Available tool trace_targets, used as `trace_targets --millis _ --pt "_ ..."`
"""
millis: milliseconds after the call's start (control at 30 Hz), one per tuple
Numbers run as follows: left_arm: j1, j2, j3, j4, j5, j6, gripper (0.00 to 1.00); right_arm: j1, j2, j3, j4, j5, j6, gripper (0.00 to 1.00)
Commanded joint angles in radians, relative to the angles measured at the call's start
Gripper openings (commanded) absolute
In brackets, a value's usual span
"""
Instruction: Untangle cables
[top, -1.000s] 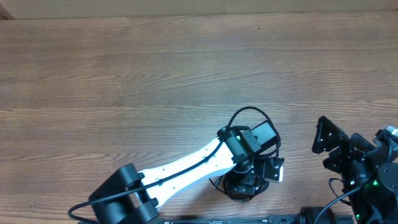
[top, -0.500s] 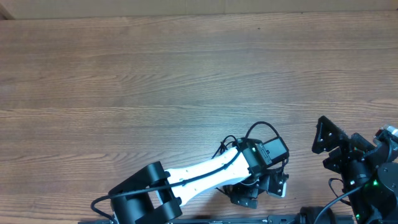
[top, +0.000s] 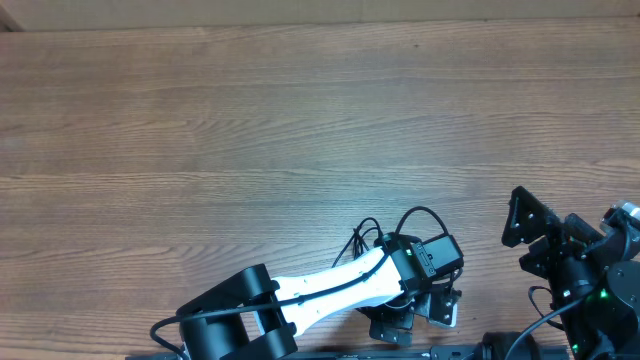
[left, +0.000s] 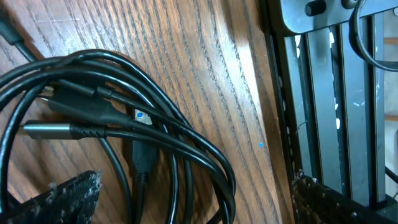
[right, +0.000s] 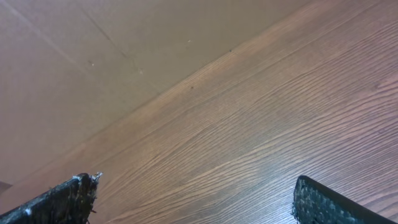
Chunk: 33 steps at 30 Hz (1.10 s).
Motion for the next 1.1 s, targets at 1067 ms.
trace_targets --millis 1067 --pt "-0.125 0.006 -0.063 0.061 -0.348 -0.307 0.88 0.004 0.005 0.004 0.036 0.008 0.008 1.00"
